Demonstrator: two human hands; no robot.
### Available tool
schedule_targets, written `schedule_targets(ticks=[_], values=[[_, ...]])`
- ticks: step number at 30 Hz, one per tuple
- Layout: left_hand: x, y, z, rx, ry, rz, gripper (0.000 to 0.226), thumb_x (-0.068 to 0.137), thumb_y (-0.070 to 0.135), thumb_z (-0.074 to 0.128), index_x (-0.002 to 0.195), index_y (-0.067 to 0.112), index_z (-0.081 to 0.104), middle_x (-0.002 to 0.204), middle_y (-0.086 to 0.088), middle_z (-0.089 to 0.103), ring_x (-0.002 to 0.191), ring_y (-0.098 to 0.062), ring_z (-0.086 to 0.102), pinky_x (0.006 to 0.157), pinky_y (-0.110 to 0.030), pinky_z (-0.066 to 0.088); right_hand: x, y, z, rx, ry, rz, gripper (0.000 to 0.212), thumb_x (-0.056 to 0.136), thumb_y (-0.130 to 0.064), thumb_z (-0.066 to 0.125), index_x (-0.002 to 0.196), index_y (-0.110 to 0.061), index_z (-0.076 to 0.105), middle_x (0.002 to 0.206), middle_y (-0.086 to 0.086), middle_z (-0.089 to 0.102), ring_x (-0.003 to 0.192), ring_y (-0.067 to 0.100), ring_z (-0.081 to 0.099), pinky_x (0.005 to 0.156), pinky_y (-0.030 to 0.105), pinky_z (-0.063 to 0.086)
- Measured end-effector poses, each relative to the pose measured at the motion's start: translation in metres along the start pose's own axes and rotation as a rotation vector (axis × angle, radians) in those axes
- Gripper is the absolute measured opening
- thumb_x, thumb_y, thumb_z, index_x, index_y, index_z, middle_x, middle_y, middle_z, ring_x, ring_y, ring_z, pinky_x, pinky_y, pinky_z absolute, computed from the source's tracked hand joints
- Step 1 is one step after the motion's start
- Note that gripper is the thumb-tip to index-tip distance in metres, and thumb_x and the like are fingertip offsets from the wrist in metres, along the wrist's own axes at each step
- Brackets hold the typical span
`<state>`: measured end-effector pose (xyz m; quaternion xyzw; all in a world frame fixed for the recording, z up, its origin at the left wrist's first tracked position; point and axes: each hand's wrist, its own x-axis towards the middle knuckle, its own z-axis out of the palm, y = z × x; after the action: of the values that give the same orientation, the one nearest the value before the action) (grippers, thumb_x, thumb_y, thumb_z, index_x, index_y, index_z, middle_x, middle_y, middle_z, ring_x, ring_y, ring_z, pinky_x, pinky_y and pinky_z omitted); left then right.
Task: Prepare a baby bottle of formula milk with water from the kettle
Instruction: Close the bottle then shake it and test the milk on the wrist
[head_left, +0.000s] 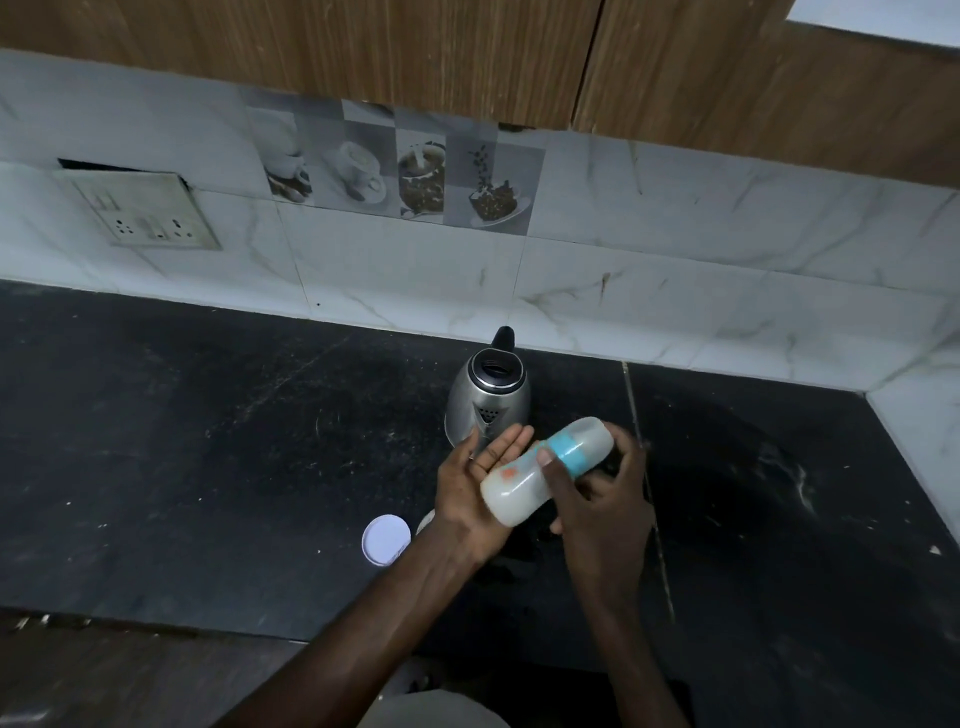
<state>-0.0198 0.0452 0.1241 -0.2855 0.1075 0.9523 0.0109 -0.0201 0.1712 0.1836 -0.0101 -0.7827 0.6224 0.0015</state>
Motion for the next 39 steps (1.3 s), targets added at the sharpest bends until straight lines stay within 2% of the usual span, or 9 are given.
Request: schedule_targets(ticks=[3, 7, 11, 16, 20, 27, 31, 34, 39], values=[[0.000, -0.003, -0.001, 0.039, 0.002, 0.018, 0.054, 0.103, 0.041, 0.051, 0.133, -0.001, 0.066, 0.134, -0.017, 0.070, 0.134, -0.034, 0.060, 0.120, -0.049, 0.040, 0.003, -0.002, -0.002, 0.054, 0.149, 0.026, 0.064, 0.084, -0.045, 0.083, 0.137, -0.033, 0.049, 0.102, -0.002, 0.078, 0.072, 0.017, 0.077, 0.048, 0.021, 0.055], [0.000, -0.006, -0.001, 0.010, -0.002, -0.014, 0.053, 0.103, 0.041, 0.052, 0.132, -0.001, 0.066, 0.134, -0.017, 0.070, 0.133, -0.035, 0.060, 0.118, -0.049, 0.042, 0.001, 0.000, -0.003, -0.020, 0.043, -0.018, 0.061, 0.083, -0.043, 0.085, 0.133, -0.037, 0.051, 0.087, -0.004, 0.079, 0.059, 0.014, 0.073, 0.051, 0.026, 0.058], [-0.001, -0.007, -0.001, 0.091, 0.018, 0.015, 0.054, 0.102, 0.043, 0.052, 0.134, 0.002, 0.066, 0.133, -0.013, 0.072, 0.132, -0.028, 0.062, 0.109, -0.040, 0.047, 0.012, -0.004, -0.013, 0.125, 0.217, 0.018, 0.063, 0.086, -0.041, 0.083, 0.139, -0.034, 0.048, 0.110, 0.001, 0.077, 0.079, 0.026, 0.078, 0.049, 0.021, 0.056], [0.000, -0.006, -0.003, 0.037, 0.019, -0.016, 0.053, 0.103, 0.040, 0.053, 0.132, -0.001, 0.066, 0.134, -0.017, 0.071, 0.133, -0.035, 0.060, 0.117, -0.050, 0.043, 0.002, -0.002, -0.008, -0.006, 0.051, -0.046, 0.061, 0.084, -0.040, 0.085, 0.134, -0.039, 0.049, 0.098, -0.007, 0.079, 0.072, 0.013, 0.077, 0.057, 0.025, 0.061], [-0.001, -0.004, -0.005, 0.105, 0.033, 0.010, 0.053, 0.101, 0.042, 0.052, 0.133, 0.003, 0.067, 0.132, -0.013, 0.073, 0.128, -0.027, 0.065, 0.114, -0.038, 0.046, 0.015, -0.009, -0.014, 0.159, 0.253, -0.009, 0.064, 0.089, -0.038, 0.081, 0.142, -0.032, 0.046, 0.115, -0.001, 0.075, 0.085, 0.026, 0.078, 0.052, 0.022, 0.058], [0.000, -0.001, -0.007, 0.054, 0.028, 0.001, 0.053, 0.102, 0.041, 0.052, 0.133, 0.000, 0.066, 0.133, -0.016, 0.071, 0.129, -0.033, 0.064, 0.115, -0.047, 0.045, 0.007, -0.004, -0.004, 0.056, 0.105, -0.040, 0.065, 0.084, -0.040, 0.085, 0.138, -0.038, 0.048, 0.106, -0.005, 0.078, 0.080, 0.012, 0.078, 0.054, 0.024, 0.059], [-0.003, 0.001, -0.009, 0.072, 0.043, 0.018, 0.053, 0.101, 0.042, 0.052, 0.134, 0.003, 0.067, 0.132, -0.013, 0.073, 0.117, -0.026, 0.071, 0.099, -0.038, 0.054, 0.011, -0.005, -0.003, 0.166, 0.203, 0.026, 0.062, 0.089, -0.040, 0.080, 0.142, -0.035, 0.046, 0.114, 0.000, 0.075, 0.079, 0.024, 0.076, 0.051, 0.022, 0.056], [-0.002, 0.000, -0.012, 0.022, 0.029, -0.030, 0.052, 0.101, 0.040, 0.055, 0.132, 0.000, 0.067, 0.135, -0.017, 0.070, 0.131, -0.035, 0.062, 0.112, -0.049, 0.047, 0.001, 0.000, 0.001, 0.029, 0.023, -0.018, 0.059, 0.086, -0.039, 0.083, 0.135, -0.035, 0.050, 0.100, -0.002, 0.079, 0.063, 0.017, 0.073, 0.049, 0.022, 0.054], [-0.001, 0.001, -0.011, 0.042, 0.023, -0.007, 0.053, 0.102, 0.039, 0.054, 0.136, 0.000, 0.065, 0.133, -0.017, 0.071, 0.132, -0.034, 0.062, 0.122, -0.051, 0.037, 0.003, -0.001, -0.005, 0.007, 0.087, -0.013, 0.059, 0.087, -0.043, 0.081, 0.135, -0.036, 0.049, 0.103, -0.005, 0.078, 0.078, 0.014, 0.077, 0.057, 0.030, 0.062]])
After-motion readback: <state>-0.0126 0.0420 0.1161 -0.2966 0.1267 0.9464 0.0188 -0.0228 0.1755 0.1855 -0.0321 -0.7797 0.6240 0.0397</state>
